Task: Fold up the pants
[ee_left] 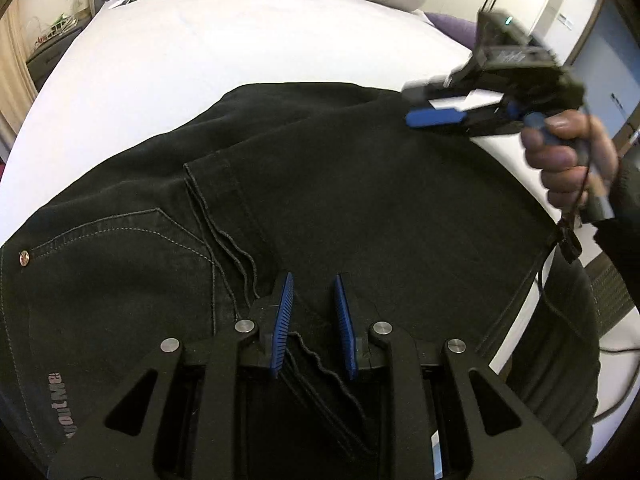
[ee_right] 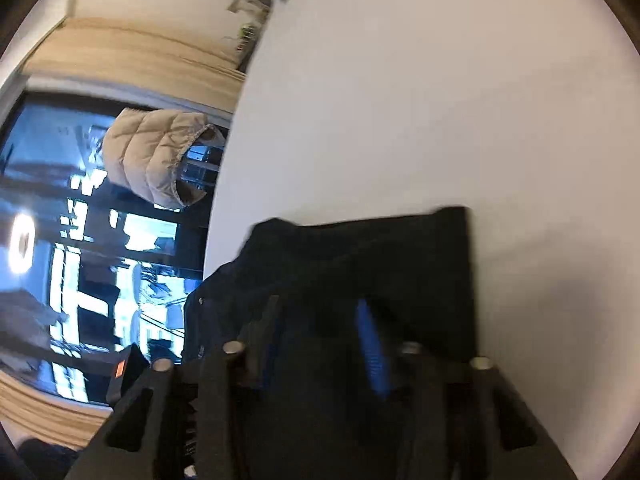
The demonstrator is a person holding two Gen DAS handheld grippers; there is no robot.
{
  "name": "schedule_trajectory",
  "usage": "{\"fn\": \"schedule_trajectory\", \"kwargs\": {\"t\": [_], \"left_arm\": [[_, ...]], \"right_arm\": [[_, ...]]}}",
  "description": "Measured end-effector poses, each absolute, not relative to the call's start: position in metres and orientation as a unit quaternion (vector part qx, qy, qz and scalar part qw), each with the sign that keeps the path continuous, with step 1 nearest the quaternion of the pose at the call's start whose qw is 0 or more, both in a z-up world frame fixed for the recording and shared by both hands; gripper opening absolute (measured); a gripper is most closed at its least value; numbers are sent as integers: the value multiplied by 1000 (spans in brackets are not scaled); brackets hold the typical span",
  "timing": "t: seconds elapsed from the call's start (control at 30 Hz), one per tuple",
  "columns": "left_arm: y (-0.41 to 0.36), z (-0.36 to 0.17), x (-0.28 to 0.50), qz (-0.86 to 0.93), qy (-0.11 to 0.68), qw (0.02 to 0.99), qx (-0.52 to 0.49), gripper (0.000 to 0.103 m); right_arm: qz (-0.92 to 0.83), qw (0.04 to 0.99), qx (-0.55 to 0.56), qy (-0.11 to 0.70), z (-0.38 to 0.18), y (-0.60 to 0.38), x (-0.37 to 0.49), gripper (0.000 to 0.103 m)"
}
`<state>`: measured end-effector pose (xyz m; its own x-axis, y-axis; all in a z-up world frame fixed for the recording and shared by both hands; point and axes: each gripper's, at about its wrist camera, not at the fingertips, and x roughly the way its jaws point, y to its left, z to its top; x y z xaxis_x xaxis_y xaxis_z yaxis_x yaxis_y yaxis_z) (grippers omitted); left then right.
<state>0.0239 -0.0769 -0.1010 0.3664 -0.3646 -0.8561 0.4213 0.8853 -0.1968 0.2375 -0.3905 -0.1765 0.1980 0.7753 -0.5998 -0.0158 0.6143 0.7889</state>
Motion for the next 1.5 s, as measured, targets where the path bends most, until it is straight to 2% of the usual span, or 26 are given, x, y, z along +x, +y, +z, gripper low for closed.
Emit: {"fn": "schedule_trajectory", "kwargs": {"t": [0.03, 0.1, 0.2, 0.27, 0.37, 0.47, 0.57, 0.7, 0.73, 0.77, 0.83, 0.87, 0.9, 0.93, 0.97, 1.0, 1.07, 1.1, 1.3, 1.5], "left_arm": [[-75, -101, 23, -240, 510, 825, 28, 21], [-73, -101, 25, -244, 511, 824, 23, 21], [-69, -101, 30, -248, 512, 822, 5, 21], [-69, -101, 27, -248, 510, 824, 4, 21], [-70, -101, 26, -248, 506, 826, 5, 21], [-72, -101, 25, -248, 504, 828, -1, 21], [-74, -100, 20, -248, 495, 832, 5, 21], [-61, -81, 2, -233, 476, 848, -11, 21], [-53, -74, -4, -228, 469, 853, -20, 21], [-42, -68, -12, -224, 461, 858, -34, 21], [-18, -53, -28, -213, 448, 866, -65, 22], [-4, -48, -36, -204, 442, 870, -84, 24], [11, -42, -45, -198, 435, 872, -105, 30], [26, -35, -56, -193, 426, 875, -128, 52], [40, -30, -65, -187, 415, 878, -147, 68], [60, -24, -79, -172, 398, 885, -172, 88], [90, -19, -98, -151, 381, 887, -215, 91], [106, -20, -107, -141, 381, 882, -241, 91], [190, -56, -151, -70, 371, 830, -410, 91], [223, -101, -155, -56, 359, 755, -546, 91]], "right_arm": [[283, 695, 340, 567, -180, -392, 232, 11], [291, 691, 342, 566, -179, -394, 215, 12], [301, 691, 329, 568, -175, -397, 182, 20], [307, 690, 334, 563, -171, -399, 152, 30], [302, 698, 342, 552, -167, -401, 115, 38], [285, 712, 360, 532, -165, -406, 85, 42], [264, 711, 377, 531, -166, -410, 76, 41], [269, 743, 381, 479, -125, -400, 80, 44], [280, 744, 392, 463, -118, -397, 83, 50], [290, 744, 400, 449, -113, -390, 89, 62], [305, 740, 406, 441, -115, -374, 103, 77], [300, 737, 410, 446, -123, -367, 110, 80], [280, 731, 412, 466, -138, -359, 119, 82], [254, 726, 407, 492, -154, -355, 125, 84], [218, 732, 387, 517, -169, -350, 127, 70], [208, 745, 374, 512, -167, -346, 126, 64], [213, 746, 377, 505, -156, -341, 124, 76], [214, 743, 387, 502, -149, -339, 124, 78], [254, 740, 443, 438, -114, -326, 115, 80], [270, 727, 446, 447, -113, -299, 120, 80]]}}
